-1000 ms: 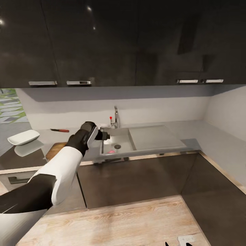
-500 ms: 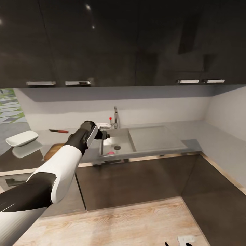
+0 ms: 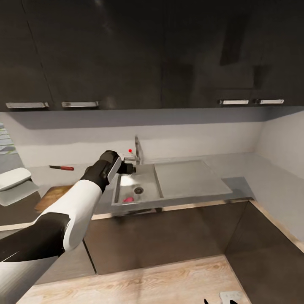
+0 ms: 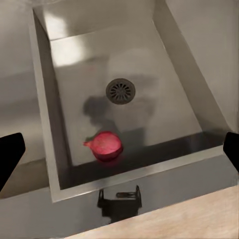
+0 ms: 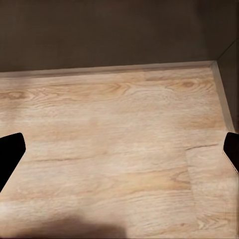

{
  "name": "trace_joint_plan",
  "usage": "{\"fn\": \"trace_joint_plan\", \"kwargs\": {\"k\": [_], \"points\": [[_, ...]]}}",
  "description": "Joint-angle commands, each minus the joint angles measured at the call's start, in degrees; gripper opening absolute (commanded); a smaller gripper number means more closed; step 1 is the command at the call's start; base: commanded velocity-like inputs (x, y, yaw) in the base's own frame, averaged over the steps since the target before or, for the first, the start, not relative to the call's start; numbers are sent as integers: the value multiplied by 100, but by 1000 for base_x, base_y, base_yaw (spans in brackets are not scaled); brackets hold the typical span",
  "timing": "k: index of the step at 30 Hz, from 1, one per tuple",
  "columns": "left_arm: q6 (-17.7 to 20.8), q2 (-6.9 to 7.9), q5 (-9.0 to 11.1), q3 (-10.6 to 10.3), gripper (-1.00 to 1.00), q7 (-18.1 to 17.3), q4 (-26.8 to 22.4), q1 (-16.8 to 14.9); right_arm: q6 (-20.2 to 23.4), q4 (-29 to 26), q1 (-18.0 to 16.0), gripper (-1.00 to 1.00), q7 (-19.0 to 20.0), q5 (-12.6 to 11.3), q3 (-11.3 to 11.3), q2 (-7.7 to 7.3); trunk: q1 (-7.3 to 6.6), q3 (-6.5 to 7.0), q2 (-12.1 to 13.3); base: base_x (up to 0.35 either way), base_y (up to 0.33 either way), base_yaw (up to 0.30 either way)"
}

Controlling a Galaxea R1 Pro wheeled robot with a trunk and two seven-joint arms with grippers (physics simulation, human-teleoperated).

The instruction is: In the kitchen, take the Vidalia onion out of the sink, dice it on the chopping board with the paring knife, put the diced onion into the bowl on the countertop, then place both the paring knife and the chopping board into the sink.

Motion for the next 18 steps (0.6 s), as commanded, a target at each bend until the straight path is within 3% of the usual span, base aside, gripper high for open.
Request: {"fn": "trace_joint_plan", "kwargs": {"k": [1, 6, 12, 18], "points": [[24, 0, 11, -17, 100, 26, -2, -1, -18, 4, -5, 100, 8, 1, 13, -2, 7, -13, -12, 300, -176, 0], [24, -1, 94, -8, 100, 30, 14, 39, -18, 5, -5, 100, 8, 1, 13, 2, 7, -22, -12, 203, -119, 0], [17, 5, 689, 0, 100, 40, 357, 170, -10, 5, -5, 100, 8, 1, 13, 2, 7, -68, -12, 28, -16, 0], [15, 9, 816, 1, 100, 35, 413, 211, -9, 5, -4, 100, 8, 1, 13, 2, 7, -122, -12, 1, -1, 0]]}}
